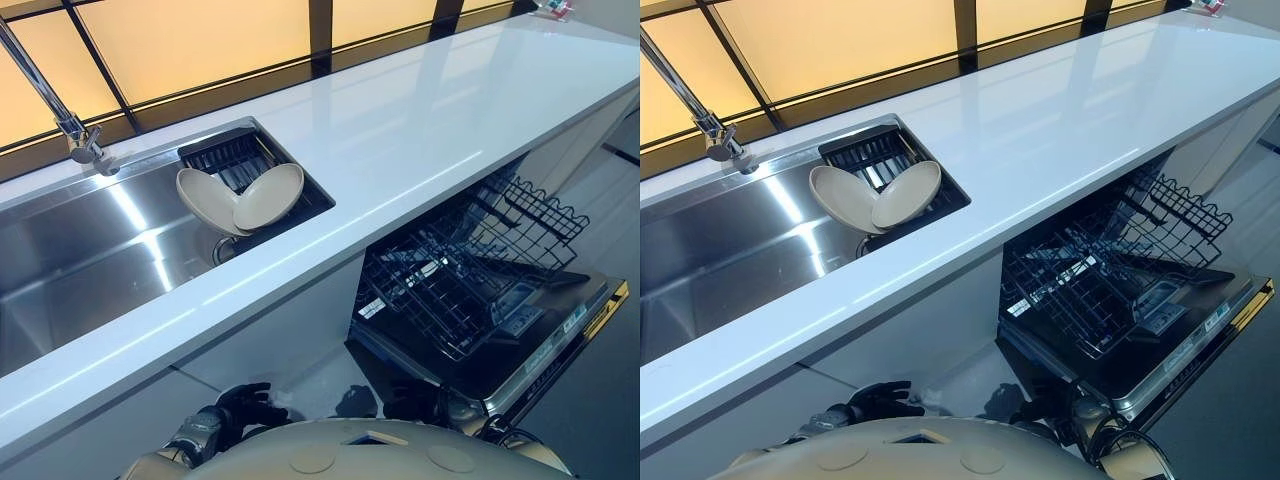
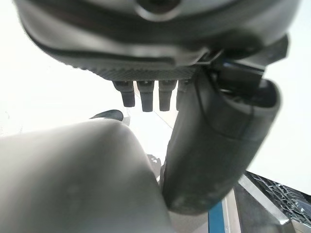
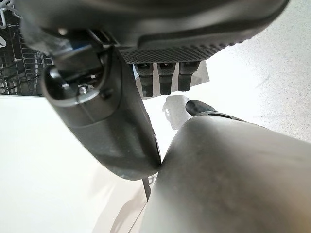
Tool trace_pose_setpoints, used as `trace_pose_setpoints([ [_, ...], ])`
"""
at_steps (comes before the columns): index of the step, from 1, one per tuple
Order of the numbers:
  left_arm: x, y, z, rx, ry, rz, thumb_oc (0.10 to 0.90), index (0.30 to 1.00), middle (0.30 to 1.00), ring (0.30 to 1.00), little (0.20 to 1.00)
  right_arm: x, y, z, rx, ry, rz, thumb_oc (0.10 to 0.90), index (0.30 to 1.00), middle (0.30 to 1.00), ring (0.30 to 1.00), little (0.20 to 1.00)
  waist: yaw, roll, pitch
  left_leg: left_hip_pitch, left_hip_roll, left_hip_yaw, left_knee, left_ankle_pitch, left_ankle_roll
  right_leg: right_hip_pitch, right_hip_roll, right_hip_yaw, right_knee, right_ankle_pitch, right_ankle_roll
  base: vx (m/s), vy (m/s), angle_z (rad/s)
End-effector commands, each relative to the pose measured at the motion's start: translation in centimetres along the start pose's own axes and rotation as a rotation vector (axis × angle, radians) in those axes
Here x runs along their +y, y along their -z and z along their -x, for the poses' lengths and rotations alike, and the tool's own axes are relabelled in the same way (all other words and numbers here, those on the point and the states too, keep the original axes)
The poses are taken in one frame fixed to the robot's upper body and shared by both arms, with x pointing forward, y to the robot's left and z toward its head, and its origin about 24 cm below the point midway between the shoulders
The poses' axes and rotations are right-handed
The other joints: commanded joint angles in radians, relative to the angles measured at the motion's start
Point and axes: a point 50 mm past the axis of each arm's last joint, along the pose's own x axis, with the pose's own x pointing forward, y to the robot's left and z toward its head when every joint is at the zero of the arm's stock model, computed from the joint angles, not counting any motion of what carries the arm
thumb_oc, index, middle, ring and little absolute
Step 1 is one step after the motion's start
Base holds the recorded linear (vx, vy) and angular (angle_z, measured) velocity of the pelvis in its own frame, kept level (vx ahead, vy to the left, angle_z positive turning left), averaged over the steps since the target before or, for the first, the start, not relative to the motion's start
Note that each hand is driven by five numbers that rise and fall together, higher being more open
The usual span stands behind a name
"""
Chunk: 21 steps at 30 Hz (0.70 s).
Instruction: Pick up plates and place into dishwasher.
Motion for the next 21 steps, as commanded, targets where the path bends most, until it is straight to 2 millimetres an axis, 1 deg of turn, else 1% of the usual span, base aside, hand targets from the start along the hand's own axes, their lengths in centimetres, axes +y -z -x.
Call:
trace_pose_setpoints([
  [1,-1.1,-1.4,-0.5,-0.033,0.023,-0.004,0.8,0.9,0.9,0.9,0.9,1.8,0.5,-0.3,0.047,-0.061,0.055,0.8,0.9,0.9,0.9,0.9,0.004,-0.037,0.022,-0.005,-0.06,0.004,0.006,-0.03,0.041,0.023,0.009,0.03,0.009,0.006,0.022,0.0,0.0,0.0],
  [4,-1.1,-2.0,-0.5,-0.073,0.027,-0.028,0.8,0.9,0.9,0.9,0.9,1.8,0.4,-0.3,0.046,-0.06,0.059,0.8,0.9,0.9,0.9,0.9,0.004,-0.037,0.023,-0.007,-0.06,0.004,0.006,-0.027,0.041,0.022,0.01,0.03,0.009,0.006,0.021,0.0,0.0,0.0],
  [6,-1.1,-3.4,-0.4,-0.168,0.03,-0.086,0.8,0.9,0.9,0.9,0.9,1.7,0.2,-0.3,0.043,-0.06,0.066,0.8,0.9,0.9,0.9,0.9,0.003,-0.036,0.026,-0.005,-0.06,0.004,0.006,-0.027,0.04,0.023,0.011,0.029,0.012,0.004,0.021,0.0,0.0,0.0],
  [7,-1.2,-5.0,-0.3,-0.265,0.039,-0.167,0.8,0.9,0.9,0.9,0.9,1.5,0.0,-0.3,0.042,-0.06,0.072,0.8,0.9,0.9,0.9,0.9,0.004,-0.035,0.029,-0.005,-0.059,0.006,0.006,-0.028,0.038,0.022,0.011,0.027,0.014,0.003,0.02,0.0,0.0,0.0],
  [9,-1.8,-8.3,0.2,-0.418,0.095,-0.276,0.8,0.9,0.9,0.9,0.9,1.0,-0.3,-0.2,0.037,-0.055,0.083,0.8,0.9,0.9,0.9,0.9,0.005,-0.031,0.035,-0.008,-0.058,0.007,0.006,-0.026,0.036,0.019,0.012,0.028,0.017,0.002,0.021,-0.02,0.006,0.01],
  [11,-2.8,-12.6,1.4,-0.581,0.19,-0.377,0.8,0.9,0.9,0.9,0.9,0.3,-1.0,-0.2,0.028,-0.047,0.092,0.8,0.9,0.9,0.9,0.9,0.008,-0.025,0.046,-0.012,-0.056,0.007,0.006,-0.024,0.035,0.014,0.013,0.028,0.021,0.001,0.021,-0.06,0.015,0.03],
  [12,-3.4,-14.3,2.1,-0.635,0.239,-0.402,0.8,0.9,0.9,0.9,0.9,0.1,-1.3,-0.2,0.025,-0.044,0.094,0.8,0.9,0.9,0.9,0.9,0.009,-0.022,0.05,-0.014,-0.056,0.006,0.006,-0.024,0.035,0.013,0.013,0.028,0.022,0.001,0.02,-0.06,0.014,0.04],
  [14,-5.0,-18.8,4.9,-0.778,0.393,-0.475,0.8,0.9,0.9,0.9,0.9,-0.3,-1.7,-0.1,0.015,-0.035,0.095,0.8,0.9,0.9,0.9,0.9,0.011,-0.016,0.06,-0.018,-0.057,-0.001,0.006,-0.022,0.038,0.008,0.013,0.024,0.024,0.003,0.022,-0.06,0.015,0.03],
  [15,-5.9,-20.5,6.5,-0.843,0.474,-0.495,0.8,0.9,0.9,0.9,0.9,-0.3,-1.9,-0.1,0.009,-0.03,0.096,0.8,0.9,0.9,0.9,0.9,0.011,-0.014,0.063,-0.02,-0.058,-0.002,0.006,-0.022,0.038,0.007,0.011,0.022,0.024,0.003,0.023,-0.05,0.014,0.05],
  [16,-7.0,-22.4,8.6,-0.927,0.547,-0.543,0.8,0.9,0.9,0.9,0.9,-0.2,-1.9,-0.1,0.005,-0.027,0.096,0.8,0.9,0.9,0.9,0.9,0.009,-0.012,0.065,-0.021,-0.058,-0.004,0.006,-0.023,0.04,0.006,0.01,0.02,0.024,0.004,0.024,-0.03,0.01,0.05],
  [17,-8.1,-23.8,10.8,-0.996,0.633,-0.555,0.8,0.9,0.9,0.9,0.9,-0.2,-1.8,-0.1,0.002,-0.025,0.096,0.8,0.9,0.9,0.9,0.9,0.007,-0.01,0.067,-0.023,-0.058,-0.005,0.006,-0.023,0.041,0.005,0.009,0.019,0.023,0.006,0.027,0.0,0.0,0.0],
  [18,-8.8,-24.5,12.2,-1.035,0.695,-0.553,0.8,0.9,0.9,0.9,0.9,-0.1,-1.8,-0.1,0.0,-0.023,0.097,0.8,0.9,0.9,0.9,0.9,0.006,-0.009,0.067,-0.024,-0.058,-0.005,0.006,-0.023,0.041,0.004,0.008,0.019,0.023,0.007,0.028,0.0,0.0,0.0],
  [19,-10.0,-25.6,15.2,-1.119,0.803,-0.552,0.8,0.9,0.9,0.9,0.9,0.0,-1.6,-0.1,-0.001,-0.021,0.096,0.8,0.9,0.9,0.9,0.9,0.005,-0.008,0.068,-0.025,-0.058,-0.006,0.006,-0.024,0.042,0.005,0.006,0.017,0.022,0.007,0.03,-0.01,-0.001,0.05],
  [20,-10.4,-25.9,16.2,-1.156,0.856,-0.549,0.8,0.9,0.9,0.9,0.9,0.2,-1.5,-0.1,-0.001,-0.021,0.095,0.8,0.9,0.9,0.9,0.9,0.005,-0.008,0.068,-0.025,-0.058,-0.007,0.006,-0.025,0.043,0.006,0.006,0.016,0.021,0.006,0.031,0.0,-0.011,0.1],
  [21,-11.6,-26.6,19.2,-1.235,0.983,-0.537,0.8,0.9,0.9,0.9,0.9,0.4,-1.1,-0.1,0.001,-0.02,0.093,0.8,0.9,0.9,0.9,0.9,0.003,-0.008,0.066,-0.025,-0.058,-0.01,0.006,-0.028,0.045,0.008,0.004,0.015,0.019,0.007,0.034,0.02,-0.017,0.17],
])
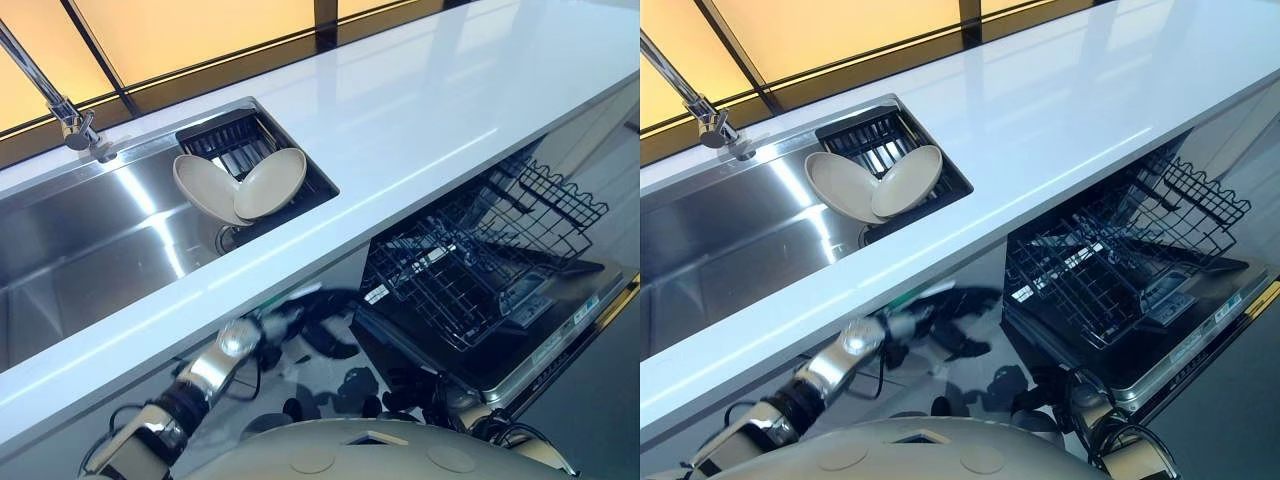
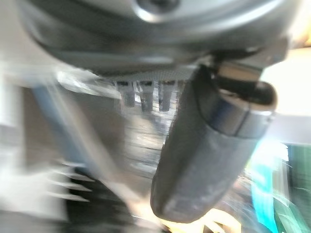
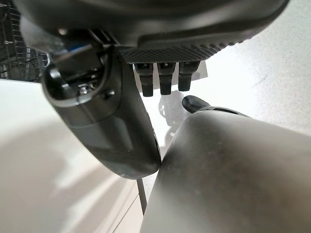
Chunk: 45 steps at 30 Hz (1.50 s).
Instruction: Pick up plates and place into dishwasher.
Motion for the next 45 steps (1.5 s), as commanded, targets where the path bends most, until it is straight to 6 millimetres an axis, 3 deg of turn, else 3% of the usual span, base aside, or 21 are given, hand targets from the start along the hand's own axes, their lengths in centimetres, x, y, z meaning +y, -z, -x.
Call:
trace_pose_setpoints([
  [1,-3.9,-13.8,-1.4,-0.505,0.372,-0.171,0.8,0.9,0.9,0.9,0.9,1.4,1.0,-0.2,0.043,-0.035,0.048,0.8,0.9,0.9,0.9,0.9,-0.002,-0.027,-0.02,-0.012,-0.058,0.011,0.002,-0.045,0.053,0.014,0.006,0.037,0.013,0.003,0.041,0.03,-0.034,0.21],
  [2,-5.0,-15.8,-0.9,-0.595,0.447,-0.132,0.8,0.9,0.9,0.9,0.9,1.7,1.2,-0.2,0.047,-0.039,0.049,0.8,0.9,0.9,0.9,0.9,-0.005,-0.029,-0.025,-0.01,-0.056,0.012,0.002,-0.048,0.052,0.018,0.005,0.04,0.009,0.004,0.042,0.04,-0.039,0.18],
  [4,-5.9,-18.0,0.0,-0.722,0.512,-0.088,0.8,0.9,0.9,0.9,0.9,2.2,1.4,-0.2,0.049,-0.046,0.049,0.8,0.9,0.9,0.9,0.9,-0.009,-0.033,-0.033,-0.007,-0.054,0.012,0.002,-0.052,0.049,0.025,0.006,0.043,0.005,0.002,0.042,0.05,-0.043,0.08],
  [8,-5.9,-21.4,1.9,-0.924,0.428,-0.049,0.8,0.9,0.9,0.9,0.9,3.1,1.1,-0.3,0.051,-0.059,0.057,0.8,0.9,0.9,0.9,0.9,-0.014,-0.041,-0.043,0.0,-0.05,0.014,0.002,-0.057,0.046,0.031,0.008,0.049,0.005,-0.004,0.037,0.04,-0.036,0.02],
  [12,-3.0,-24.0,4.8,-1.09,0.062,-0.182,0.8,0.9,0.9,0.9,0.9,3.8,1.6,-0.2,0.068,-0.069,0.061,0.8,0.9,0.9,0.9,0.9,-0.013,-0.046,-0.054,0.005,-0.049,0.017,0.002,-0.056,0.045,0.038,0.009,0.044,0.005,-0.01,0.033,0.03,-0.014,-0.07],
  [18,2.7,-25.3,8.9,-1.083,-0.458,-0.304,0.8,0.9,0.9,0.9,0.9,3.3,3.1,0.0,0.1,-0.069,0.054,0.8,0.9,0.9,0.9,0.9,0.0,-0.045,-0.071,0.01,-0.052,0.007,0.002,-0.053,0.043,0.051,0.009,0.035,0.005,-0.022,0.026,0.05,0.019,-0.01],
  [21,4.9,-25.8,10.7,-1.04,-0.671,-0.372,0.8,0.9,0.9,0.9,0.9,2.9,3.1,0.1,0.107,-0.07,0.06,0.8,0.9,0.9,0.9,0.9,0.001,-0.042,-0.078,0.012,-0.054,0.007,0.002,-0.054,0.04,0.055,0.01,0.035,0.005,-0.027,0.024,0.04,0.035,0.05],
  [22,6.5,-26.0,11.9,-0.994,-0.804,-0.423,0.8,0.9,0.9,0.9,0.9,2.6,3.1,0.1,0.111,-0.07,0.067,0.8,0.9,0.9,0.9,0.9,0.0,-0.038,-0.083,0.013,-0.055,0.008,0.002,-0.054,0.04,0.056,0.01,0.036,0.005,-0.028,0.024,0.06,0.072,0.02],
  [23,8.5,-26.5,13.7,-0.899,-1.015,-0.596,0.8,0.9,0.9,0.9,0.9,2.1,3.2,0.2,0.115,-0.066,0.072,0.8,0.9,0.9,0.9,0.9,-0.003,-0.032,-0.089,0.014,-0.056,0.011,0.002,-0.054,0.039,0.056,0.011,0.039,0.005,-0.029,0.023,0.05,0.057,-0.01],
  [24,8.8,-26.7,14.0,-0.893,-1.027,-0.606,0.8,0.9,0.9,0.9,0.9,2.1,3.1,0.2,0.114,-0.067,0.073,0.8,0.9,0.9,0.9,0.9,-0.004,-0.032,-0.088,0.014,-0.056,0.011,0.002,-0.054,0.04,0.057,0.011,0.039,0.005,-0.029,0.023,0.05,0.058,-0.04],
  [27,12.7,-28.5,17.9,-0.681,-1.228,-0.759,0.8,0.9,0.9,0.9,0.9,1.2,3.3,0.3,0.126,-0.058,0.085,0.8,0.9,0.9,0.9,0.9,-0.013,-0.015,-0.1,0.016,-0.056,0.033,0.002,-0.053,0.038,0.054,0.007,0.042,0.005,-0.027,0.03,0.05,0.068,-0.07],
  [29,14.2,-29.5,19.8,-0.589,-1.282,-0.795,0.8,0.9,0.9,0.9,0.9,0.8,3.4,0.4,0.132,-0.053,0.091,0.8,0.9,0.9,0.9,0.9,-0.021,-0.005,-0.103,0.018,-0.057,0.045,0.002,-0.055,0.039,0.051,0.006,0.049,0.007,-0.025,0.034,0.04,0.053,-0.05],
  [34,16.0,-30.5,22.1,-0.424,-1.328,-0.805,0.8,0.9,0.9,0.9,0.9,0.2,4.1,0.6,0.154,-0.043,0.094,0.8,0.9,0.9,0.9,0.9,-0.037,0.01,-0.105,0.03,-0.061,0.066,0.002,-0.061,0.043,0.047,0.003,0.066,0.011,-0.021,0.045,0.06,0.057,-0.04],
  [45,18.0,-31.0,22.5,-0.175,-1.35,-0.793,0.8,0.9,0.9,0.9,0.9,-0.5,5.3,1.0,0.175,-0.03,0.109,0.8,0.9,0.9,0.9,0.9,-0.082,0.024,-0.097,0.06,-0.079,0.106,0.003,-0.078,0.062,0.038,-0.001,0.116,0.022,-0.011,0.06,0.07,0.048,-0.17],
])
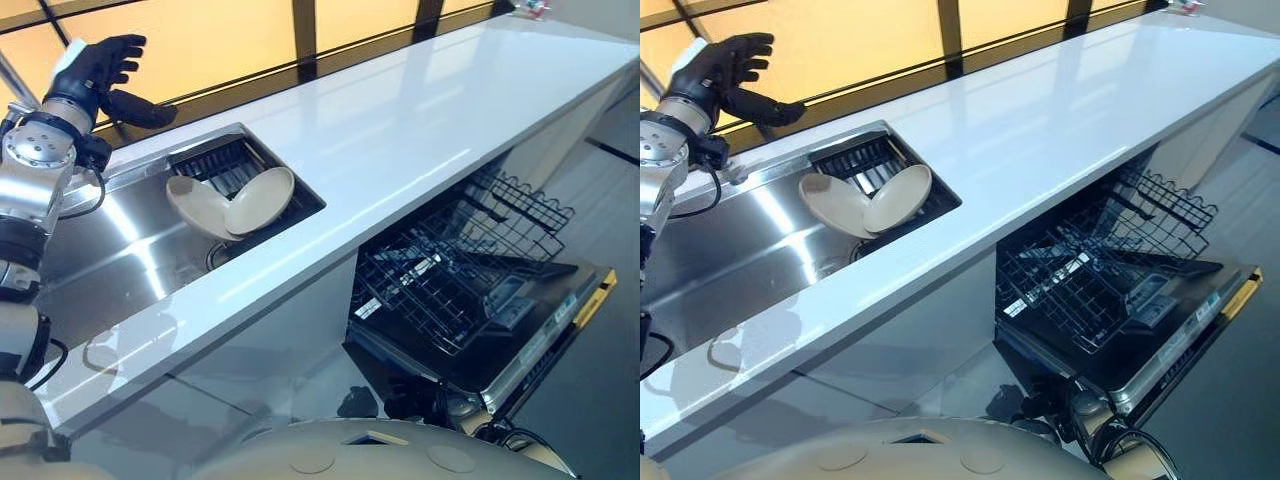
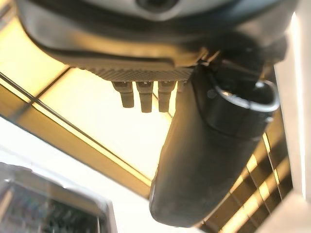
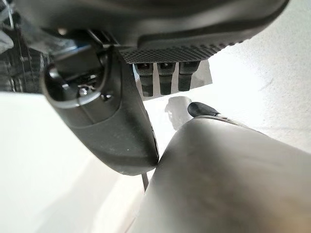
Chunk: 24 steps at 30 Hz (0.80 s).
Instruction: Pick up plates and place into dishwasher.
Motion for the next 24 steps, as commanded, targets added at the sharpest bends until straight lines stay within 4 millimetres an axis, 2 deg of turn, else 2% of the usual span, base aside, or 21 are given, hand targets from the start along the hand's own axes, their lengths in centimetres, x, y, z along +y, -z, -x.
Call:
trace_pose_setpoints([
  [1,6.7,-6.0,-0.2,-0.149,-0.213,0.009,0.8,0.9,0.9,0.9,0.9,-1.0,3.7,0.7,0.127,-0.007,0.084,0.8,0.9,0.9,0.9,0.9,-0.025,0.024,0.003,0.002,-0.078,0.032,0.01,-0.063,0.065,0.012,-0.003,0.02,0.024,-0.01,0.06,0.06,0.043,-0.3],
  [10,5.5,-4.8,-1.0,-0.048,-0.12,-0.017,0.8,0.9,0.9,0.9,0.9,-1.3,4.6,1.0,0.145,0.003,0.08,0.8,0.9,0.9,0.9,0.9,-0.055,0.029,0.02,0.005,-0.088,0.057,0.02,-0.076,0.078,-0.01,-0.009,0.054,0.045,-0.004,0.071,0.04,0.039,-0.15],
  [18,3.7,-1.1,-1.2,0.115,-0.045,-0.03,0.8,0.9,0.9,0.9,0.9,-1.2,4.5,0.9,0.127,0.017,0.087,0.8,0.9,0.9,0.9,0.9,-0.073,0.031,0.044,-0.001,-0.097,0.073,0.03,-0.085,0.091,-0.034,-0.02,0.069,0.063,0.003,0.082,0.03,0.033,-0.07],
  [24,2.8,1.6,-0.6,0.188,-0.019,-0.047,0.8,0.9,0.9,0.9,0.9,-1.7,4.3,1.1,0.095,0.039,0.088,0.8,0.9,0.9,0.9,0.9,-0.08,0.027,0.069,-0.017,-0.101,0.083,0.053,-0.095,0.098,-0.055,-0.027,0.087,0.079,0.007,0.089,0.03,0.043,-0.06],
])
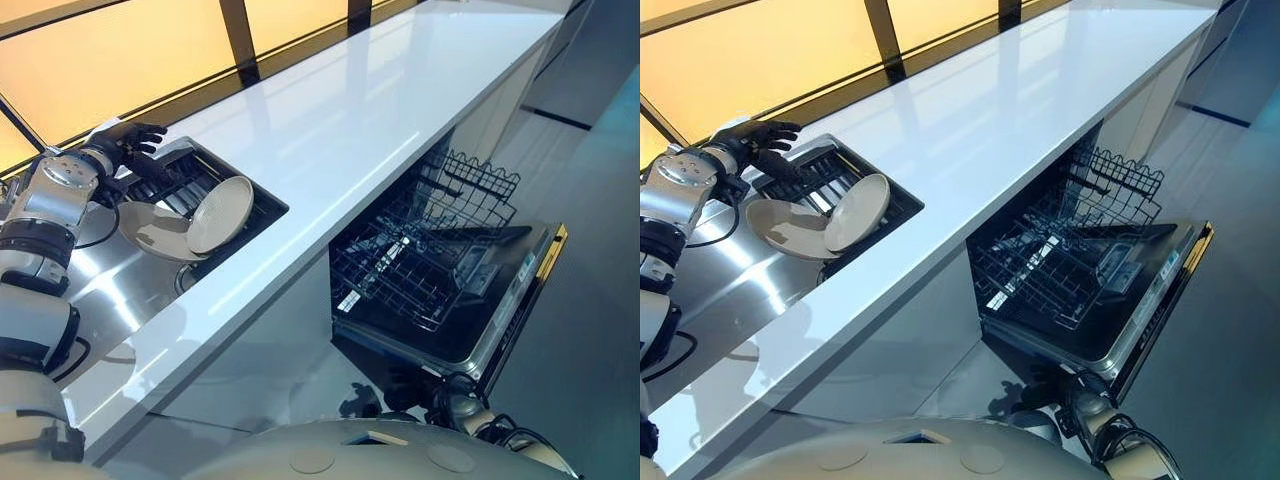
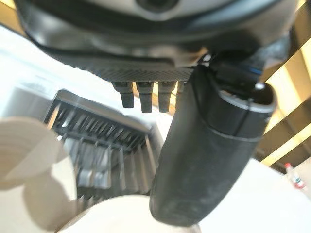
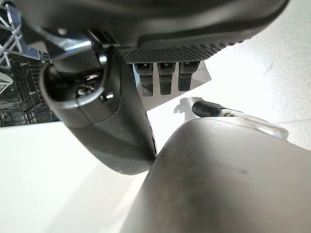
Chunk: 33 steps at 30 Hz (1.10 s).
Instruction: Pick up plates and place into dishwasher.
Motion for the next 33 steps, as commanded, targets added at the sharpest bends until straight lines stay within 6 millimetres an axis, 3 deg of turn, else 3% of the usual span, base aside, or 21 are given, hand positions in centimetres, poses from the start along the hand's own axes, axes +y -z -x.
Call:
trace_pose_setpoints([
  [1,5.8,-2.7,1.7,-0.106,-0.23,0.019,0.8,0.9,0.9,0.9,0.9,-1.3,4.8,1.3,0.166,0.012,0.116,0.8,0.9,0.9,0.9,0.9,-0.024,0.01,0.031,-0.034,-0.086,0.01,0.059,-0.076,0.088,-0.034,-0.029,0.009,0.083,-0.011,0.078,0.02,0.047,-0.08],
  [11,4.6,-2.3,1.1,-0.152,-0.307,0.111,0.8,0.9,0.9,0.9,0.9,-1.1,4.1,1.2,0.104,0.009,0.122,0.8,0.9,0.9,0.9,0.9,-0.029,-0.02,0.079,-0.075,-0.084,0.02,0.081,-0.079,0.098,-0.09,-0.034,0.038,0.115,-0.002,0.088,0.01,0.018,-0.05],
  [24,4.8,-4.2,0.8,-0.191,-0.356,0.133,0.8,0.9,0.9,0.9,0.9,-0.7,2.7,0.9,0.04,0.014,0.115,0.8,0.9,0.9,0.9,0.9,-0.034,-0.063,0.158,-0.153,-0.069,0.039,0.146,-0.089,0.104,-0.149,-0.037,0.067,0.126,0.028,0.105,-0.01,-0.003,-0.07],
  [33,4.6,-5.5,0.6,-0.226,-0.232,0.267,0.8,0.9,0.9,0.9,0.9,-0.7,1.6,0.7,-0.012,0.029,0.1,0.8,0.9,0.9,0.9,0.9,-0.035,-0.087,0.208,-0.189,-0.061,0.032,0.155,-0.086,0.107,-0.168,-0.028,0.083,0.11,0.049,0.111,-0.03,-0.01,0.0],
])
